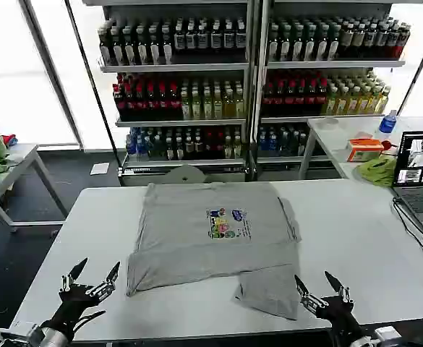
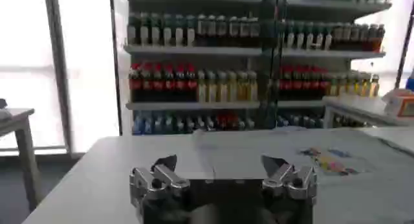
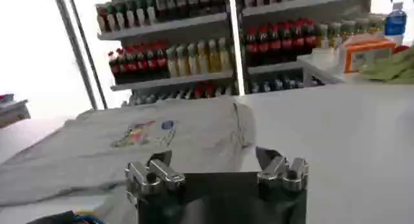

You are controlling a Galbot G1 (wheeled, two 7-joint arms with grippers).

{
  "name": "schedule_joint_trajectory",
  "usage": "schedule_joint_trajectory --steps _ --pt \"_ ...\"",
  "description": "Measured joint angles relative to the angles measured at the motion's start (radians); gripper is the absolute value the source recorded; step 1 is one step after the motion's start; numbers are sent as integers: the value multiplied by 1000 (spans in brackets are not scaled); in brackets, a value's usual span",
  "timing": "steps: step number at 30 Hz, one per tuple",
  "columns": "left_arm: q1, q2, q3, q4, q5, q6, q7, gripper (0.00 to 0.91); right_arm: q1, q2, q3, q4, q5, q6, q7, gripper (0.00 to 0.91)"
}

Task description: Fold and organize the clothes.

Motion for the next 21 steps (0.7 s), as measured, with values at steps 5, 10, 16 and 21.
schedule_joint_trajectory --steps 5,10,16,21 --pt "-6 48 25 3 -31 81 -45 907 30 16 -24 4 8 -95 56 907" --pt "-25 70 60 11 -69 155 -80 907 58 34 -53 2 8 -151 89 907" --pt "-54 80 106 27 -112 222 -114 907 80 54 -85 -3 9 -192 114 907" --pt "-81 78 144 32 -141 257 -131 907 92 68 -102 -13 15 -217 129 635"
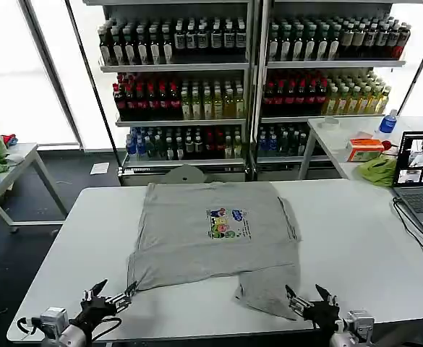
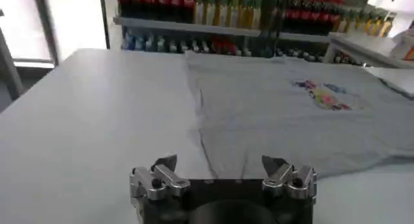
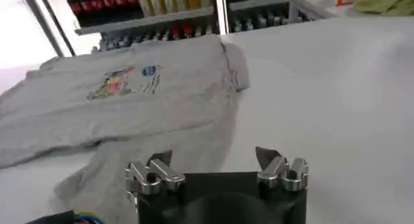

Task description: Fold and organize the clothes.

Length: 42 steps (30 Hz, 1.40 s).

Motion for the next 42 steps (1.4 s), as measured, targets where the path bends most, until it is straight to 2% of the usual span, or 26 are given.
schedule_joint_trajectory --steps 1,3,4,6,8,9,12,13,14,15,17,19,24,31,42 --pt "-5 -1 6 2 -3 5 -4 907 0 1 -2 -1 4 -4 3 433" --pt "-13 -2 18 7 -10 14 -7 907 -1 3 -3 -5 12 -10 9 232" --pt "-17 -4 24 10 -11 17 -11 907 -1 4 -4 -6 16 -12 10 0" --pt "-23 -5 34 17 -12 23 -14 887 -2 6 -6 -8 24 -14 12 0" --pt "-26 -7 42 24 -16 28 -18 786 -4 11 -10 -9 33 -13 13 0" --pt "-28 -8 46 27 -18 30 -19 685 -4 13 -13 -8 36 -12 14 0" --pt "-39 -10 56 36 -21 35 -21 554 -1 20 -22 -8 42 -12 18 0" --pt "-42 -10 59 40 -22 36 -22 393 0 21 -25 -8 43 -12 18 0" --pt "-45 -10 62 43 -23 36 -22 343 1 21 -27 -9 45 -12 19 0" --pt "-47 -10 64 47 -24 36 -22 242 1 22 -30 -10 47 -11 20 0" --pt "-51 -10 69 53 -26 35 -23 121 2 22 -33 -12 50 -11 20 0" --pt "-53 -11 70 58 -26 34 -23 71 2 22 -38 -13 52 -11 20 0" --pt "-55 -14 72 72 -28 30 -24 30 1 24 -42 -10 57 -10 19 0" --pt "-47 -21 83 74 -30 24 -24 30 -8 14 -40 0 71 -2 8 0" --pt "-27 -44 90 44 -34 17 -41 30 -35 -21 -16 20 86 68 -59 0"
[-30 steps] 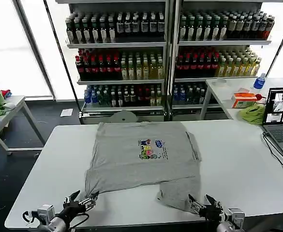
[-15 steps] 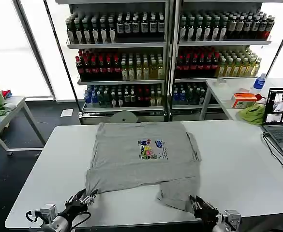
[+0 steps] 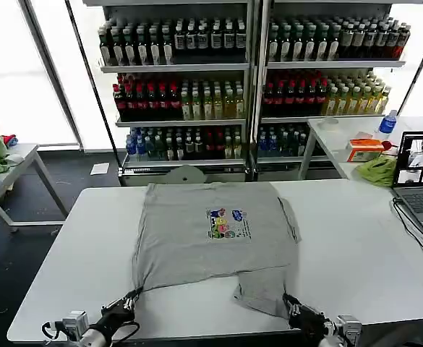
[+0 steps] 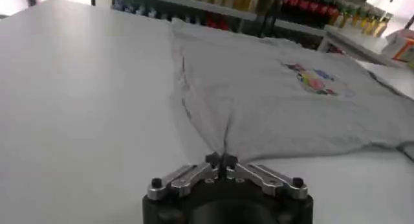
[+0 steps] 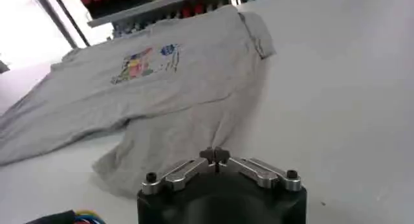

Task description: Fold and organize the clothes.

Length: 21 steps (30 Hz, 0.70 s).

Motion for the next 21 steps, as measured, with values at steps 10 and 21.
schedule_joint_trajectory --steps 10,21 --pt "1 -26 -22 -56 -2 -4 -10 40 -47 -39 37 37 18 53 -61 0" --pt "39 -38 -81 -111 -17 -20 5 30 -103 -33 48 53 9 60 -58 907"
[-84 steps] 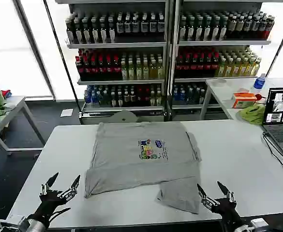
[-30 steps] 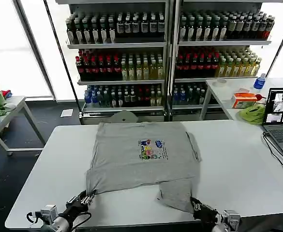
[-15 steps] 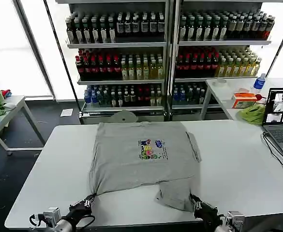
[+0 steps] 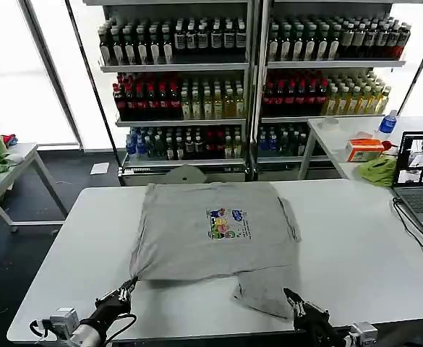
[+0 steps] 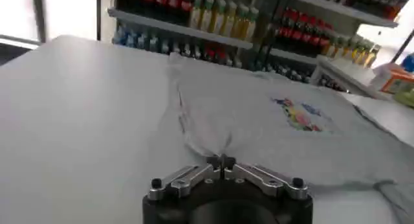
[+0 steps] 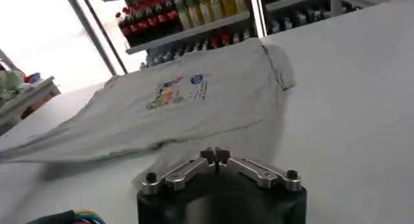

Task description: Fold and organize the clothes.

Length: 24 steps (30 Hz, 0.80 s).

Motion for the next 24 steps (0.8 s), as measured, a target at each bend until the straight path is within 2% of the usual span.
schedule_joint_trajectory --steps 10,15,16,17,18,19,20,24 --pt "9 -4 -14 0 -4 -6 7 30 19 27 -16 -8 -28 -80 83 907" --pt "12 -3 -18 -5 -6 -7 11 30 44 51 -50 -22 -35 -104 104 907" --pt "12 -3 -19 -6 -7 -7 11 30 51 55 -58 -26 -37 -108 108 867" --pt "12 -3 -20 -7 -7 -7 13 30 57 59 -64 -30 -38 -109 109 625" --pt "13 -3 -22 -7 -8 -7 14 30 64 62 -71 -34 -37 -110 110 443" --pt "13 -3 -23 -8 -9 -7 14 30 71 65 -79 -38 -35 -111 111 101" --pt "14 -3 -24 -8 -10 -7 15 30 77 69 -85 -42 -34 -111 111 0" --pt "19 -3 -28 -8 -11 -9 16 30 99 80 -109 -59 -29 -110 117 0"
